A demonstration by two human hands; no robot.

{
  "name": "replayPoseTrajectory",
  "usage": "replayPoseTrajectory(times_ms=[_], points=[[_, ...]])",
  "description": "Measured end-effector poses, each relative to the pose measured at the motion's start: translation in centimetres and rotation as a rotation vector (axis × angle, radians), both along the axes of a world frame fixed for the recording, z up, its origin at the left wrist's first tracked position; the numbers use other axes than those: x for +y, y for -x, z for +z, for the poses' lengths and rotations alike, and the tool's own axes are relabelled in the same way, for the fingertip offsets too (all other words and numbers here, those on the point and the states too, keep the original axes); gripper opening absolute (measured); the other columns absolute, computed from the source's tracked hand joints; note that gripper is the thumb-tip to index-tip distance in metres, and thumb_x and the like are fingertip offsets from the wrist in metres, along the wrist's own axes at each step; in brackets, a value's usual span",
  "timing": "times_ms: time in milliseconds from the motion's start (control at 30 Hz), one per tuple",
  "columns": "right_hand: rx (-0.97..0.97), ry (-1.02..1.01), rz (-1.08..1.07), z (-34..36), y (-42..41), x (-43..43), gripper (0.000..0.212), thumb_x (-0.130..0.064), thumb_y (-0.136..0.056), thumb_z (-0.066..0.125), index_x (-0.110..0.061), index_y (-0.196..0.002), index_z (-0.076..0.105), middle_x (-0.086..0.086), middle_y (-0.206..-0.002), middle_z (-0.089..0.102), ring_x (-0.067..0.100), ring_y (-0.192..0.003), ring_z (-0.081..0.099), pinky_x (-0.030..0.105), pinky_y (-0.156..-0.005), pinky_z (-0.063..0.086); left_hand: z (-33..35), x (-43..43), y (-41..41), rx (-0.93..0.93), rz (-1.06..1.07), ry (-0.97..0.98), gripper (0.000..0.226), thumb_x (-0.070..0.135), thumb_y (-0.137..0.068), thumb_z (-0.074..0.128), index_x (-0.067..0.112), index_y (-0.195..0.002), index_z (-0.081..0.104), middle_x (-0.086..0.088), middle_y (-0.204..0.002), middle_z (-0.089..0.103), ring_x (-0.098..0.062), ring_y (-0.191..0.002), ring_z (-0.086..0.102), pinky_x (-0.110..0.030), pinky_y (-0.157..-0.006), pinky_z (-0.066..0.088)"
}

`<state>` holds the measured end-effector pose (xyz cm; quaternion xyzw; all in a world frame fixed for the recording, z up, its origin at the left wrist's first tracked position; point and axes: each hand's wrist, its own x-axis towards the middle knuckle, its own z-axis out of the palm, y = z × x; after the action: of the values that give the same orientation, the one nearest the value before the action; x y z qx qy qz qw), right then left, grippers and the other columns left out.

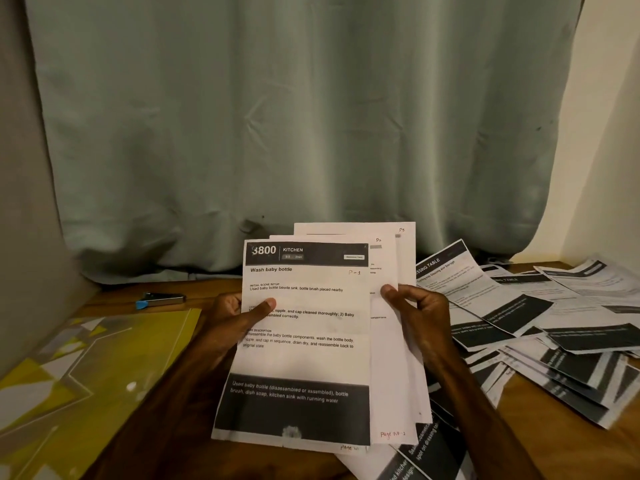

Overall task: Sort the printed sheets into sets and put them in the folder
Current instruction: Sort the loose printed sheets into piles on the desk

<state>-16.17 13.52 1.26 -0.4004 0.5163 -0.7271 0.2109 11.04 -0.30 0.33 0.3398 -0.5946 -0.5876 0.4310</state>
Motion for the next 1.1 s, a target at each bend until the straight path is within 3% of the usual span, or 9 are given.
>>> replayPoseTrajectory(times_ms=[233,367,500,600,767,867,967,1033,1100], points=[[-0.022,-0.004,-0.112,-0.2,0.6,-0.1,0.015,-0.02,-0.078,0.085,-0.009,-0.088,0.079,-0.001,-0.089,0.079,0.02,-0.087,0.075,0.037,-0.079,0.06,0.2,0.3,-0.1,0.028,0.004,0.007,0.035,0.024,-0.082,0.08,0.008,-0.111,0.071,-0.014,-0.106,0.077,-0.037,-0.095,0.075,-0.061,-0.092,0.056],[-0.086,-0.012,-0.078,-0.1,0.6,-0.2,0.009,-0.024,-0.089,0.075,-0.016,-0.089,0.077,0.001,-0.093,0.079,0.023,-0.086,0.076,0.036,-0.072,0.062,0.3,0.1,-0.2,0.067,0.04,0.001,0.033,0.022,-0.082,0.08,0.006,-0.109,0.071,-0.015,-0.103,0.077,-0.038,-0.093,0.075,-0.061,-0.093,0.055],[-0.023,0.0,0.043,0.2,0.3,0.2,0.015,-0.02,-0.098,0.062,-0.02,-0.107,0.073,-0.001,-0.104,0.078,0.026,-0.097,0.075,0.04,-0.08,0.063,0.3,0.1,-0.2,0.061,0.023,-0.009,0.04,0.025,-0.077,0.082,0.006,-0.111,0.071,-0.016,-0.105,0.077,-0.039,-0.095,0.075,-0.062,-0.094,0.054],[-0.084,0.03,0.101,0.1,0.4,0.2,0.025,-0.014,-0.101,0.056,-0.017,-0.122,0.068,0.003,-0.115,0.076,0.029,-0.101,0.074,0.047,-0.084,0.062,0.3,0.0,-0.2,0.056,0.033,0.0,0.035,0.022,-0.078,0.082,0.005,-0.108,0.072,-0.016,-0.103,0.077,-0.038,-0.093,0.075,-0.058,-0.09,0.057],[-0.101,0.125,0.171,0.5,0.6,0.4,0.06,0.004,-0.1,0.049,-0.028,-0.149,0.038,-0.007,-0.12,0.074,0.023,-0.106,0.073,0.036,-0.07,0.063,0.6,-0.2,-0.1,0.087,0.107,0.002,0.02,0.013,-0.084,0.078,0.006,-0.102,0.071,-0.011,-0.094,0.079,-0.031,-0.085,0.077,-0.035,-0.064,0.064],[-0.094,0.061,0.188,0.1,-0.1,0.0,0.074,0.001,-0.098,0.056,-0.035,-0.154,0.023,-0.006,-0.106,0.078,0.022,-0.095,0.076,0.033,-0.066,0.062,0.7,-0.2,-0.1,0.116,0.106,-0.016,0.022,0.018,-0.086,0.077,0.009,-0.105,0.07,-0.013,-0.099,0.078,-0.03,-0.085,0.077,-0.039,-0.069,0.065],[-0.029,-0.067,0.205,-0.1,-1.4,-0.6,0.068,-0.019,-0.094,0.072,-0.033,-0.151,0.038,0.006,-0.115,0.076,0.027,-0.096,0.076,0.043,-0.075,0.063,0.7,0.5,0.4,0.16,0.047,-0.099,0.037,0.031,-0.087,0.076,0.011,-0.117,0.067,-0.015,-0.108,0.077,-0.036,-0.097,0.075,-0.055,-0.09,0.058],[-0.027,-0.084,0.291,-0.3,-2.3,-0.7,0.058,-0.028,-0.089,0.073,-0.03,-0.143,0.05,0.01,-0.12,0.073,0.032,-0.102,0.074,0.05,-0.083,0.062,0.7,1.1,0.9,0.212,0.042,-0.164,0.037,0.031,-0.091,0.073,0.01,-0.12,0.065,-0.015,-0.108,0.076,-0.036,-0.098,0.075,-0.052,-0.085,0.061],[-0.075,-0.067,0.364,-0.5,-3.1,-0.6,0.041,-0.023,-0.097,0.067,-0.022,-0.136,0.058,0.013,-0.118,0.074,0.036,-0.102,0.073,0.047,-0.081,0.063,0.9,1.8,1.3,0.217,0.058,-0.172,0.03,0.029,-0.095,0.069,0.01,-0.118,0.065,-0.014,-0.105,0.077,-0.033,-0.094,0.076,-0.044,-0.074,0.064]])
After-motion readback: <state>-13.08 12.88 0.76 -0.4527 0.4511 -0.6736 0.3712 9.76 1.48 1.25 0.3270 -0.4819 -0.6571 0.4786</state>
